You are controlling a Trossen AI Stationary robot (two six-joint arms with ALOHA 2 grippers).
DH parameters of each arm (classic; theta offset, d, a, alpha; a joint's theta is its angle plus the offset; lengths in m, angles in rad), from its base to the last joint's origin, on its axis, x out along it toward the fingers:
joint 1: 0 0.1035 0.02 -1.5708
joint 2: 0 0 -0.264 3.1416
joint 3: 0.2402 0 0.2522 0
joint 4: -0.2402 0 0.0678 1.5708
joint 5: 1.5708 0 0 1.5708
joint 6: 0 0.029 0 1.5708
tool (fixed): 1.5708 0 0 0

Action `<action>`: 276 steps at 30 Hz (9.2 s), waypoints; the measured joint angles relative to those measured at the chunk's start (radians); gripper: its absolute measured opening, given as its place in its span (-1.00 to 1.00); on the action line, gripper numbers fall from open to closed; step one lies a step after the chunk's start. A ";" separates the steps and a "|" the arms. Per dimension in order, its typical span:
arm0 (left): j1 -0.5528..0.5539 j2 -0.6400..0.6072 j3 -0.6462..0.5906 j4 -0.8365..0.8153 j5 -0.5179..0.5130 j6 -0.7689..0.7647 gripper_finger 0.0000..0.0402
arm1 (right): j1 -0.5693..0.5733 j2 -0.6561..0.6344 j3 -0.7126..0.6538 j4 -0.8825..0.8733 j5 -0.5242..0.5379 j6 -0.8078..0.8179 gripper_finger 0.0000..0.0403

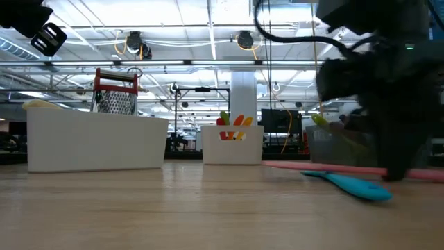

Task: Pick & Place Kitchen Items
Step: Put the pink spatula into the top white bin, then put the blue spatula into the top white bin

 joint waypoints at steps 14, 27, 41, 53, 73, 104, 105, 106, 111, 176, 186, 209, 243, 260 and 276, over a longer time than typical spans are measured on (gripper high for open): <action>0.000 0.000 0.000 -0.001 0.000 0.020 -0.65 | -0.019 -0.251 -0.003 0.061 -0.063 0.188 -0.88; 0.000 0.000 0.000 0.000 0.000 0.028 -0.65 | -0.112 -0.291 -0.001 0.576 -0.187 0.399 -0.88; 0.000 0.000 0.000 -0.001 0.000 0.043 -0.65 | -0.274 -0.291 -0.001 0.882 -0.187 0.805 -0.88; 0.000 0.000 0.000 -0.001 0.000 0.042 -0.65 | -0.496 -0.291 -0.001 0.874 -0.256 1.066 -0.88; 0.000 0.000 0.000 -0.001 0.000 0.045 -0.65 | -0.865 -0.206 0.000 0.742 -0.580 1.141 -0.88; 0.000 0.000 0.000 -0.002 0.000 0.053 -0.65 | -0.992 -0.104 0.000 0.741 -0.632 1.105 -0.88; 0.000 0.000 0.000 -0.002 0.000 0.053 -0.65 | -0.992 -0.104 0.000 0.739 -0.631 1.100 -0.88; 0.000 0.000 0.000 -0.001 0.000 0.053 -0.65 | -0.992 -0.104 0.000 0.733 -0.631 1.093 -0.88; 0.000 0.000 0.000 -0.001 0.000 0.053 -0.65 | -0.992 -0.104 0.000 0.673 -0.624 1.051 -0.88; 0.000 0.000 0.000 -0.001 0.000 0.050 -0.65 | -0.763 -0.084 0.000 1.197 -0.592 1.096 -0.65; 0.000 0.000 0.000 -0.001 0.000 0.049 -0.65 | -0.609 -0.191 -0.001 1.085 -0.472 0.949 -0.97; 0.000 0.000 0.000 -0.002 0.000 0.052 -0.65 | -0.215 -0.239 0.000 0.774 -0.229 1.001 -1.00; 0.000 0.000 0.000 -0.002 0.000 0.050 -0.65 | 0.026 -0.239 0.256 -0.168 0.070 1.255 -1.00; 0.000 0.000 0.000 -0.005 0.001 0.052 -0.65 | 0.023 -0.186 0.247 -0.057 0.104 1.257 -0.99; 0.000 0.000 0.000 -0.007 0.002 0.051 -0.65 | 0.023 -0.187 0.218 -0.041 0.103 1.228 -0.47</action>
